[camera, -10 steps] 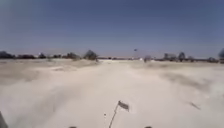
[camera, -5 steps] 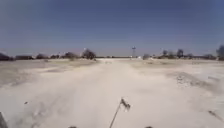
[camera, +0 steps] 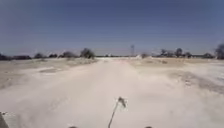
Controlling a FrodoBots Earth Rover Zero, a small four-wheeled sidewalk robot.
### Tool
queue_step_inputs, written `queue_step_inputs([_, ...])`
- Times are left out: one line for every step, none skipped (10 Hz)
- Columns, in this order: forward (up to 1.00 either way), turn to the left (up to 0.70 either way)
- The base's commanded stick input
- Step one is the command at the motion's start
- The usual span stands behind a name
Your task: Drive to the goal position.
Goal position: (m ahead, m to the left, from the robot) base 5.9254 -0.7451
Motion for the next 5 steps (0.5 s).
queue_step_inputs([0.70,0.00])
queue_step_inputs([0.70,0.00])
queue_step_inputs([0.70,0.00])
queue_step_inputs([0.70,0.00])
queue_step_inputs([0.70,0.00])
